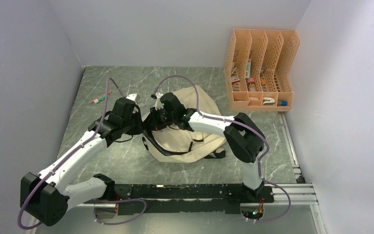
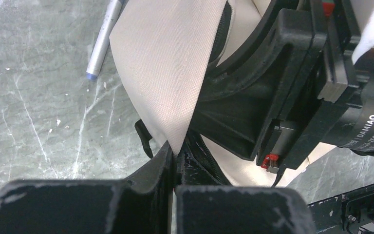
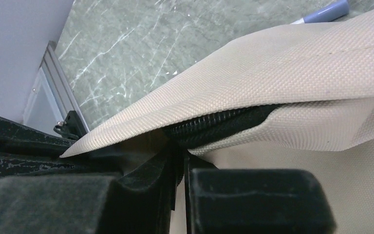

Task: Pack the student bag
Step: Zip the student bag at the center of the board.

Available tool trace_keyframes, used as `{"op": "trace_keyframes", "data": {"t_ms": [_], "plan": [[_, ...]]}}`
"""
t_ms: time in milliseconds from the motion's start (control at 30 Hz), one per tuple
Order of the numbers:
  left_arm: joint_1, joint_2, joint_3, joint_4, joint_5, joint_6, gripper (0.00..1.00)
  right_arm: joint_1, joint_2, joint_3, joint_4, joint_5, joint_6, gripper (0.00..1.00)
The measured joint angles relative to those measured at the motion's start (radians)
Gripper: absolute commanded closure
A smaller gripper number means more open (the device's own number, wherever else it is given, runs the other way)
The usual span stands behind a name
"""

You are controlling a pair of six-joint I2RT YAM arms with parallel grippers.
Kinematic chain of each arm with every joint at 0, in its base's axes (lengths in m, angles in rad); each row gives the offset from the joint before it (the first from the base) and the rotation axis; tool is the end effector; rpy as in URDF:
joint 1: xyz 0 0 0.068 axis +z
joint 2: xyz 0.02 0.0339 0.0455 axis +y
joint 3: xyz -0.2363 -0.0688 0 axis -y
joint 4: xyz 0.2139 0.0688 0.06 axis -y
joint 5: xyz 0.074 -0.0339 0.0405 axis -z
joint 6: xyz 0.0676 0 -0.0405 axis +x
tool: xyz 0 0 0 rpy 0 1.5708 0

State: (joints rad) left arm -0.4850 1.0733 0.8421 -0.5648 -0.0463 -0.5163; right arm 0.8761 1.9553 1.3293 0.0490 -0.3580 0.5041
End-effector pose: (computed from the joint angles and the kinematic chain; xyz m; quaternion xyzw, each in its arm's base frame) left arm 0.2033 -0.1036 0.2294 -0.0232 0.9254 -0.1625 0.3416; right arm 0.2585 0.3472 0.1809 -0.2434 0.8344 0.4193 0.2621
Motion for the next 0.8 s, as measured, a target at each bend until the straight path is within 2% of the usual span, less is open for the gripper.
{"op": "trace_keyframes", "data": {"t_ms": [133,300,333,467,633,700,800], "plan": [[0.000,0.000,0.000,0.000,0.000,0.003,0.95,0.000,-0.001,-0.003,0.012,-0.001,-0.002,0.67],[0.000,0.009,0.000,-0.003,-0.013,0.003,0.95,-0.002,-0.078,-0.085,0.011,0.019,-0.015,0.59],[0.000,0.013,0.000,-0.003,-0.019,0.002,0.93,-0.002,-0.108,-0.102,0.000,0.032,-0.021,0.57],[0.000,0.037,0.002,-0.007,-0.039,0.005,0.69,-0.007,-0.257,-0.148,-0.039,0.110,-0.041,0.53],[0.002,0.053,0.031,-0.019,-0.082,0.012,0.42,-0.013,-0.491,-0.263,-0.077,0.298,-0.040,0.52],[0.003,0.052,0.052,-0.019,-0.093,0.021,0.34,-0.015,-0.572,-0.325,-0.100,0.384,-0.021,0.51],[0.003,0.051,0.096,-0.016,-0.098,0.048,0.28,-0.018,-0.682,-0.422,-0.170,0.542,0.050,0.50]]}}
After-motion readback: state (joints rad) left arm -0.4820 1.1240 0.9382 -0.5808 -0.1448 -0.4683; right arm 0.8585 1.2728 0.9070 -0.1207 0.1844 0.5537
